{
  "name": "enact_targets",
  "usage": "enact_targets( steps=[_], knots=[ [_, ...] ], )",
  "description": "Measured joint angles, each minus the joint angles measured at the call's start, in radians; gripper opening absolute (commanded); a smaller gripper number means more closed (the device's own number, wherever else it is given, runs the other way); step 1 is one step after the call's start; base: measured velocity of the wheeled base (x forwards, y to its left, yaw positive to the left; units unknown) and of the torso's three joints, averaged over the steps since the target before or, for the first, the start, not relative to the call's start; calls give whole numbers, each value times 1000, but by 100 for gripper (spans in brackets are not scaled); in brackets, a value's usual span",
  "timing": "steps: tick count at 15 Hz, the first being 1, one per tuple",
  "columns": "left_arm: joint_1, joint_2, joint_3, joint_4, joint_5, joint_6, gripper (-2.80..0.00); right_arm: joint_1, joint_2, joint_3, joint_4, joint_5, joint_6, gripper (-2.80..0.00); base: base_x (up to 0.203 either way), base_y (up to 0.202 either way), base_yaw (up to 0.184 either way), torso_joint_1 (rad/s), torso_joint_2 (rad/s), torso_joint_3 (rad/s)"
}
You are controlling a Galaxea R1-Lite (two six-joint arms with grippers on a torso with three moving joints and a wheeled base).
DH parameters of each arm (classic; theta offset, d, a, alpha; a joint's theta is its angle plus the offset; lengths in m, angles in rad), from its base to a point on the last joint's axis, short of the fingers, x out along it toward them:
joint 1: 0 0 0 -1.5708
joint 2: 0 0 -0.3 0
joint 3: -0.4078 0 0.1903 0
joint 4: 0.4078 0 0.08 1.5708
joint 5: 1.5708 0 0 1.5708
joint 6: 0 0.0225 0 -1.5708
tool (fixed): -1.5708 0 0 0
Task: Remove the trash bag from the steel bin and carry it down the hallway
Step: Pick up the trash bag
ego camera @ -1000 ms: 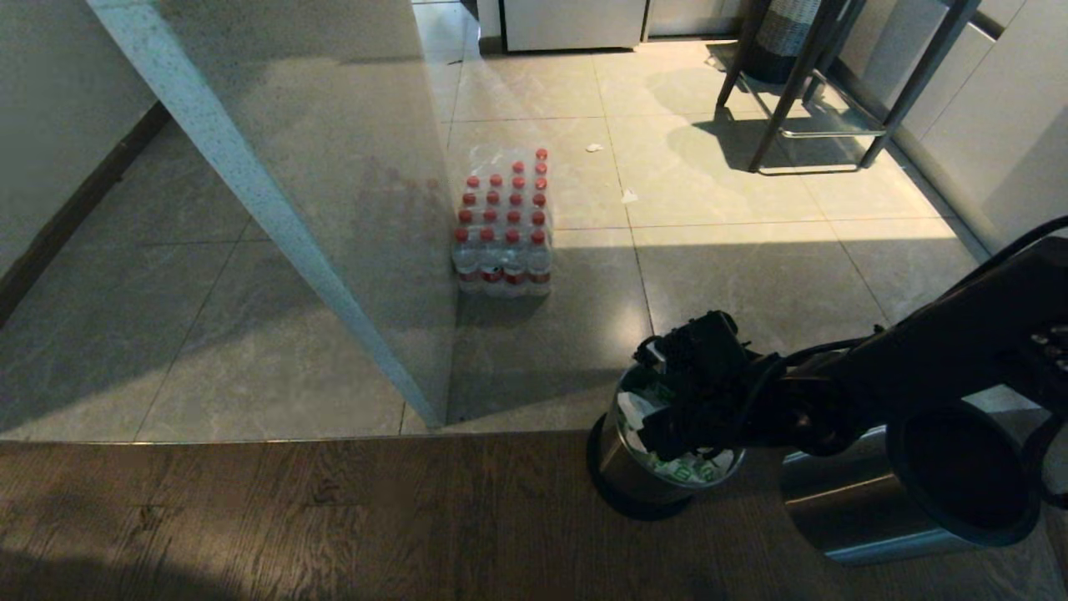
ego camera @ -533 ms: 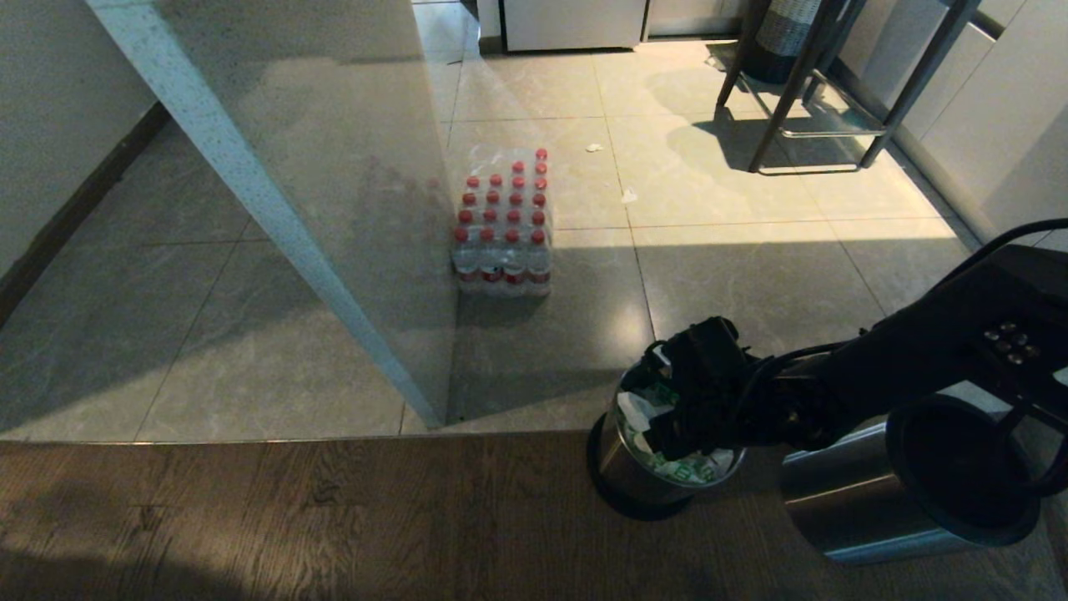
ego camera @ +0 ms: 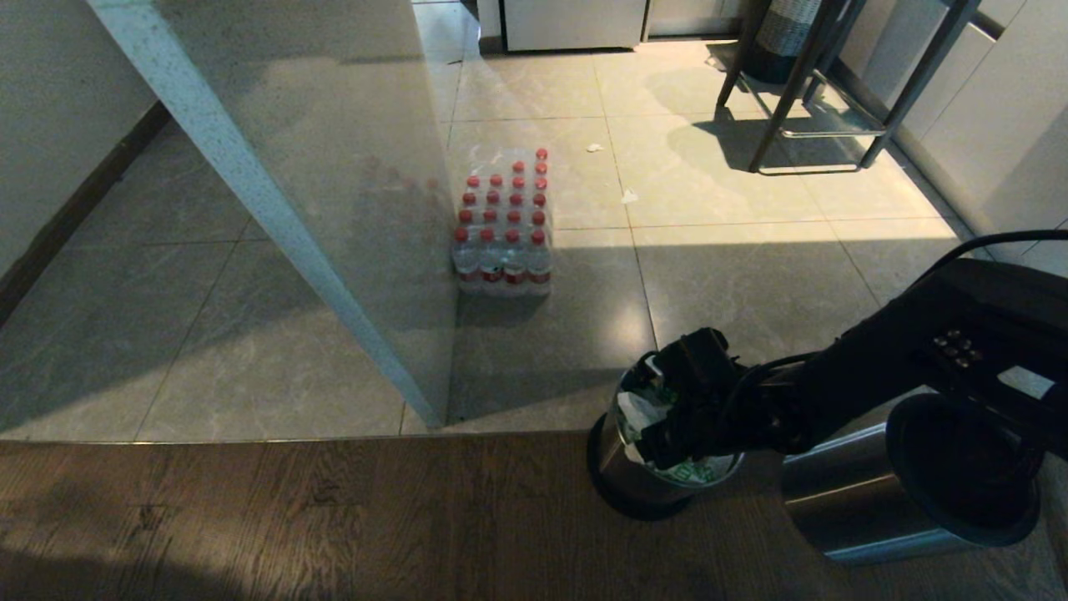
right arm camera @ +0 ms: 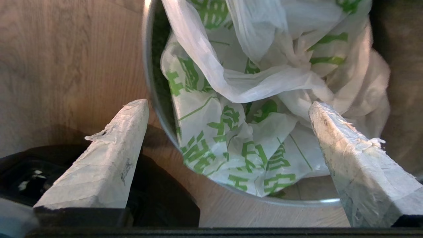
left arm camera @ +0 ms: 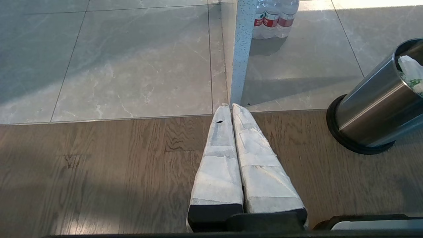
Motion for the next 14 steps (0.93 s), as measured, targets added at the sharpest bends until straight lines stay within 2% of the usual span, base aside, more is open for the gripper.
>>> enact_targets(
  steps=[7, 11, 14],
  knots=[
    [0, 0, 0, 0, 0, 0, -280, -9, 63, -32, -1, 5, 1, 0, 0, 0, 0, 0, 0, 0],
    [0, 0, 0, 0, -1, -1, -280, -17, -9, -36, 103, 105, 5, 0, 0, 0, 0, 0, 0, 0],
    [0, 0, 0, 0, -1, 0, -280, -20, -55, -32, 107, 109, 10, 0, 0, 0, 0, 0, 0, 0]
  ],
)
